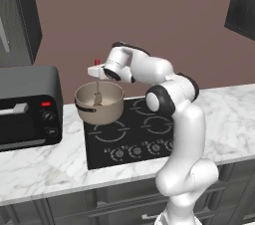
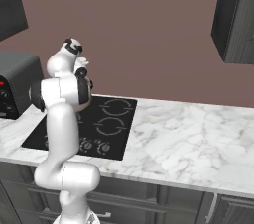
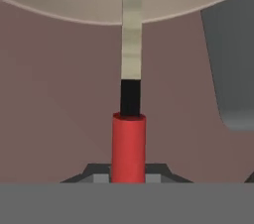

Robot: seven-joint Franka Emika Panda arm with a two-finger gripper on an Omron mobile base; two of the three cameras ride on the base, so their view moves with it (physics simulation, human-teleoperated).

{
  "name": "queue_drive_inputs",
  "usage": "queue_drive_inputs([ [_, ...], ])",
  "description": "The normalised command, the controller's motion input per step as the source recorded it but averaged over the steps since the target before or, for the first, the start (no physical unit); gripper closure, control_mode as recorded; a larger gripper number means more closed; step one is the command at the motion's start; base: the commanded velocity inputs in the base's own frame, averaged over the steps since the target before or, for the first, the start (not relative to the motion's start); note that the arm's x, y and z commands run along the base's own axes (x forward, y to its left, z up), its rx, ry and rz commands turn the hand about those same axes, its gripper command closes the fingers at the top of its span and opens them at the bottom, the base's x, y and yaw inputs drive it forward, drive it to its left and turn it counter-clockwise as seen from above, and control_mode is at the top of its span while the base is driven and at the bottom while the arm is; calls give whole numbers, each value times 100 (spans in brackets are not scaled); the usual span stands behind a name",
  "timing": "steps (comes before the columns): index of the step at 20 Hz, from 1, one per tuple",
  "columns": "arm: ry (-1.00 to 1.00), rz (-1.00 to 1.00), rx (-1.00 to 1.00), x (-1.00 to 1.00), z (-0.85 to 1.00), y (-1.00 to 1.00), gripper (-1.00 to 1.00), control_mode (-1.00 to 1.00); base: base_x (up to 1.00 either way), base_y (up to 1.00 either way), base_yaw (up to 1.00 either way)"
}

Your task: Put the tomato and potato in the pot. Retrieve the spatula and lightly stir the vegetables in the pot.

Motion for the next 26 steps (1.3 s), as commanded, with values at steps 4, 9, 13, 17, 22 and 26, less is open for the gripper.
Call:
queue_drive_inputs([
  [4,0,-4,0,35,-33,13,100,-100,0,0,0],
  [9,0,-1,0,-1,-7,-2,100,-100,0,0,0],
  [13,0,0,0,-46,0,-22,100,-100,0,0,0],
  [17,-1,0,0,-75,0,-25,100,-100,0,0,0],
  [22,-8,0,1,-62,0,-24,100,-100,0,0,0],
  [26,-22,0,2,-15,0,2,100,-100,0,0,0],
])
